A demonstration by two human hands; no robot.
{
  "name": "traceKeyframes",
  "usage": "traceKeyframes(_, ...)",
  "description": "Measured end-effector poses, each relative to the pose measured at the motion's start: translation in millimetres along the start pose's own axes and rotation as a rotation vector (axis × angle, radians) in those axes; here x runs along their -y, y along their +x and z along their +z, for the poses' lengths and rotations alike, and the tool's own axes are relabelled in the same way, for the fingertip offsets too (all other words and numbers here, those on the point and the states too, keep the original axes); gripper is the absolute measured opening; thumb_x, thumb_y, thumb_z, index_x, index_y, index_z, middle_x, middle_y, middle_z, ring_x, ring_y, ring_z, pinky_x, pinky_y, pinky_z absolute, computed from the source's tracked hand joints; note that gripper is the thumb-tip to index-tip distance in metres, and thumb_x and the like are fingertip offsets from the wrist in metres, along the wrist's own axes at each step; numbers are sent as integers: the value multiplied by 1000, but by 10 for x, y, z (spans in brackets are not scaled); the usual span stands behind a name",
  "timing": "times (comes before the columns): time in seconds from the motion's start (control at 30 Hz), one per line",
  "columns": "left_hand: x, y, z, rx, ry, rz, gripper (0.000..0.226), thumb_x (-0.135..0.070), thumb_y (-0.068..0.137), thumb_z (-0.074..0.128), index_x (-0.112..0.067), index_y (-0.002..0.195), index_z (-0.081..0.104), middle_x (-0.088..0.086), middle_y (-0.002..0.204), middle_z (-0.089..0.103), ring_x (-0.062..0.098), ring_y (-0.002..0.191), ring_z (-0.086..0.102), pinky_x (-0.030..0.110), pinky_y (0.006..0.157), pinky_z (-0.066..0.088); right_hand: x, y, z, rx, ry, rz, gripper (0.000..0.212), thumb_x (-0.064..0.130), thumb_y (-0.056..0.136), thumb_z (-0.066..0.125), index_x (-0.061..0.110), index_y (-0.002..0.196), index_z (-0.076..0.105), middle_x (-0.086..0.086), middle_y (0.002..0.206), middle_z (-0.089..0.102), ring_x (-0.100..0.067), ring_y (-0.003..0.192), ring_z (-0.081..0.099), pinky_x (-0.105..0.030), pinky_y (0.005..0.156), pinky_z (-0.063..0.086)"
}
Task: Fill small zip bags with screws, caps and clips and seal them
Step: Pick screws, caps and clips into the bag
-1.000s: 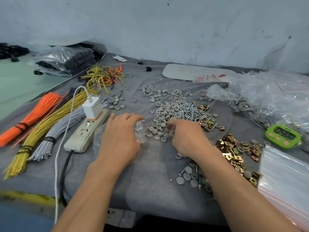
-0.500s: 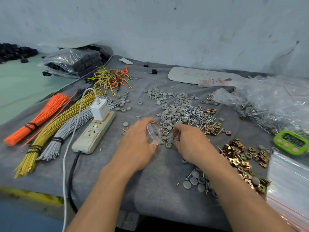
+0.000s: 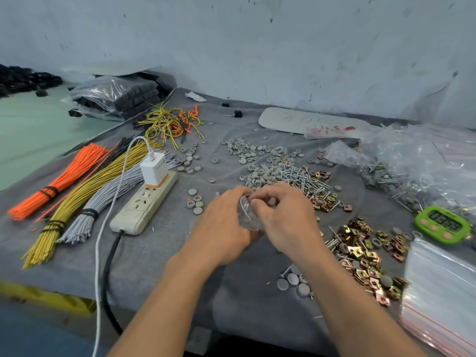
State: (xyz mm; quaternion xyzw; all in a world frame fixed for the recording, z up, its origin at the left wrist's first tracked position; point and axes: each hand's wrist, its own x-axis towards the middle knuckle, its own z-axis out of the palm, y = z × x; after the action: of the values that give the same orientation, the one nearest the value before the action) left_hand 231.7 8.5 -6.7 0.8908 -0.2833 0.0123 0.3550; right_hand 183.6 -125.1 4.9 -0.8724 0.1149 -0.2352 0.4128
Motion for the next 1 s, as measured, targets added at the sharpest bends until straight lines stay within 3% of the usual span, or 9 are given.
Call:
traceKeyframes(0.13, -51, -10, 3, -20, -86, -17, 38, -39, 74, 74, -37, 107, 55, -16, 94, 65, 13, 93, 63, 19, 69, 45, 23, 56, 21, 38, 190, 42, 22, 14, 78, 81, 35, 73, 81, 12, 93, 67, -3, 89, 66, -24, 88, 50)
traceKeyframes(0.23, -26, -10, -43, -93, -186, -69, 36, -33, 77, 81, -35, 105, 58, -15, 99, 68, 9, 94, 63, 28, 79, 48, -42, 123, -110, -93, 299, 115, 26, 16, 81, 80, 41, 74, 81, 19, 81, 75, 0, 78, 70, -27, 73, 56)
traceKeyframes(0.33, -44, -7, -90, -207, -329, -114, 34, -24, 78, 84, -33, 102, 61, -16, 96, 70, 2, 90, 64, 21, 78, 47, -155, 172, -203, -128, 18, 176, 24, 17, 90, 75, 38, 79, 80, 24, 82, 75, 7, 58, 62, -11, 51, 42)
traceKeyframes(0.53, -231, -8, -190, -240, -1107, -179, 28, 3, 85, 71, -7, 111, 69, -2, 91, 78, 7, 82, 71, 17, 69, 53, -121, 162, -38, 389, -508, 135, 52, 1, 91, 60, 36, 129, 69, -2, 127, 69, -25, 111, 66, -32, 96, 55)
traceKeyframes(0.6, -260, -8, -227, -129, -1401, -233, 21, -3, 77, 70, -5, 98, 74, 4, 83, 76, 13, 78, 73, 22, 70, 57, -104, 138, -47, 381, -497, 128, 40, 5, 92, 61, 33, 119, 73, -7, 116, 72, -28, 107, 68, -34, 95, 55)
traceKeyframes(0.7, -258, -13, -258, -48, -1617, -355, 31, -15, 70, 71, -7, 100, 71, 7, 85, 71, 19, 86, 69, 37, 100, 50, -113, 121, -92, 337, -516, 137, 23, 17, 94, 64, 29, 110, 75, -11, 109, 73, -31, 103, 69, -35, 91, 56)
traceKeyframes(0.77, -247, -9, -253, -61, -1593, -370, 21, -16, 71, 71, -10, 91, 76, 6, 83, 71, 16, 80, 70, 38, 99, 53, -123, 102, -113, 282, -528, 152, 27, 18, 94, 63, 30, 115, 74, -10, 109, 74, -31, 102, 69, -35, 88, 57)
traceKeyframes(0.87, -276, 0, -232, -58, -1499, -302, 15, -18, 75, 69, -16, 66, 80, 2, 78, 74, 10, 68, 71, 25, 68, 55, -133, 105, -137, 148, -337, 143, 27, 16, 100, 56, 28, 112, 76, -1, 98, 76, -20, 83, 70, -30, 74, 56)
traceKeyframes(1.0, -292, 3, -169, -147, -1241, -237, 8, -12, 86, 71, -11, 90, 78, 3, 90, 77, 15, 86, 72, 27, 79, 57, 11, 44, -245, -169, 138, 20, 17, 23, 93, 74, 39, 91, 80, 28, 77, 72, 6, 70, 67, -8, 58, 47)
